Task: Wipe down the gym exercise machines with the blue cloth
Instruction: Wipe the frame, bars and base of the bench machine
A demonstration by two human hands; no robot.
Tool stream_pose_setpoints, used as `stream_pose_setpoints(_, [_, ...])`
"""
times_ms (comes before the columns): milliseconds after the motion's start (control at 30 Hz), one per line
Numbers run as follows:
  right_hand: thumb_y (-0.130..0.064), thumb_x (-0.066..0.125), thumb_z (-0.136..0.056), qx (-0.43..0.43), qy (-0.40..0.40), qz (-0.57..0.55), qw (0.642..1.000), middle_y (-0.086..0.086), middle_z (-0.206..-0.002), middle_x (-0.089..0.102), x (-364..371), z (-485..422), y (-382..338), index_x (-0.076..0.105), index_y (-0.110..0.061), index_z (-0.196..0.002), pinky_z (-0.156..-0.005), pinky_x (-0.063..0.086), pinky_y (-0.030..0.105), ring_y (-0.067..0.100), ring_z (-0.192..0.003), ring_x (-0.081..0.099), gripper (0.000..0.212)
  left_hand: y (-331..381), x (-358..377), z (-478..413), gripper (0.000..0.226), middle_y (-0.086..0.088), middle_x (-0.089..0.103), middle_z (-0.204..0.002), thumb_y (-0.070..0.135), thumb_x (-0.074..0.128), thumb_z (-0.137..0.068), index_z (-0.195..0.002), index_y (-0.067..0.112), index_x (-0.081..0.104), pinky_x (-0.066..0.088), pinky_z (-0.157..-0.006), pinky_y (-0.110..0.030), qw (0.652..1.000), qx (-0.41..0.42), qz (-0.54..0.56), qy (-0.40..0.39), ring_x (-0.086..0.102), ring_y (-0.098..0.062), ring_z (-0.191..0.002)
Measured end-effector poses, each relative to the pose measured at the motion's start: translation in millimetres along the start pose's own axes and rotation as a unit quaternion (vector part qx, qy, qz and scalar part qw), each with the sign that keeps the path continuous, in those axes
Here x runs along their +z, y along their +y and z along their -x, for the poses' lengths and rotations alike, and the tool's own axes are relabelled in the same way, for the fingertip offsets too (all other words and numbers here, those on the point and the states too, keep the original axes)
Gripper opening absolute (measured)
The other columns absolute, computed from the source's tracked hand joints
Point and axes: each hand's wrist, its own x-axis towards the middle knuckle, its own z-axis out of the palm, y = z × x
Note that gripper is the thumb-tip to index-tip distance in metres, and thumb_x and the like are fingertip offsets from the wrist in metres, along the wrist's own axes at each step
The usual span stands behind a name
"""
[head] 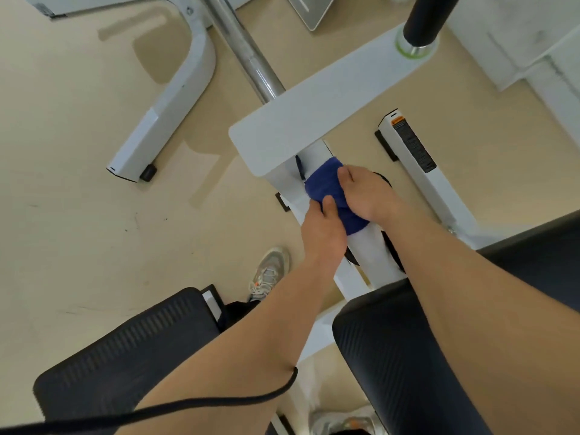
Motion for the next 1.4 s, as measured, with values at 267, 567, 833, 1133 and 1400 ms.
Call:
stream_pose_setpoints(267, [-0.038, 0.032, -0.107, 0.000, -0.034, -0.008, 0.999, 0.013, -0.120, 0.063, 9, 31, 32, 0.041, -0.014, -0.144, -0.091, 0.048, 0.040, 0.031, -0.106, 0.061, 0.045, -11, 8, 32, 0.030, 0.003, 0.062, -0.083, 0.034, 0.033, -0.106, -0.113, 0.014, 0.055, 0.041, -0.059, -0.022, 0.999, -0.003, -0.027, -0.025, 0.058, -0.009, -0.070])
stream_pose_setpoints(567, [-0.030, 0.035, -0.106, 0.004, 0.031, -0.013, 0.999, 0.007, -0.092, 0.064, 3, 18, 26, 0.059, -0.013, -0.095, -0.075, 0.038, 0.031, 0.024, -0.087, 0.058, 0.032, -10, 2, 21, 0.029, -0.001, 0.060, -0.083, 0.023, 0.034, -0.105, -0.100, 0.008, 0.058, 0.035, -0.065, -0.030, 0.997, 0.013, -0.069, 0.012, 0.052, -0.013, -0.070])
stream_pose_setpoints(833, [-0.028, 0.035, -0.106, -0.044, 0.047, -0.027, 0.998, -0.003, -0.072, 0.050, -1, -8, 9, 0.050, -0.020, -0.072, -0.062, 0.030, 0.029, 0.019, -0.074, 0.048, 0.038, 4, 0, 13, 0.035, 0.004, 0.050, -0.067, 0.021, 0.037, -0.104, -0.071, 0.015, 0.047, 0.033, -0.050, -0.016, 0.996, -0.003, -0.016, 0.090, 0.044, -0.007, -0.058])
stream_pose_setpoints(1133, [-0.033, 0.026, -0.107, 0.007, -0.029, -0.073, 0.997, 0.010, -0.130, 0.059, 9, 26, 26, 0.030, -0.021, -0.151, -0.097, 0.044, 0.040, 0.027, -0.111, 0.058, 0.046, 25, 4, -9, 0.042, -0.003, 0.056, -0.088, 0.032, 0.025, -0.108, -0.101, 0.005, 0.057, 0.035, -0.068, -0.027, 0.993, -0.066, -0.081, 0.051, 0.052, -0.019, -0.077])
stream_pose_setpoints(1400, [-0.040, 0.018, -0.108, 0.023, -0.034, -0.137, 0.990, 0.007, -0.142, 0.052, 9, -7, 8, 0.039, -0.019, -0.148, -0.112, 0.031, 0.036, 0.023, -0.129, 0.047, 0.050, 19, 4, -18, 0.046, -0.002, 0.059, -0.085, 0.034, 0.024, -0.107, -0.094, 0.008, 0.059, 0.040, -0.070, -0.029, 0.994, -0.048, -0.046, 0.081, 0.054, -0.017, -0.074])
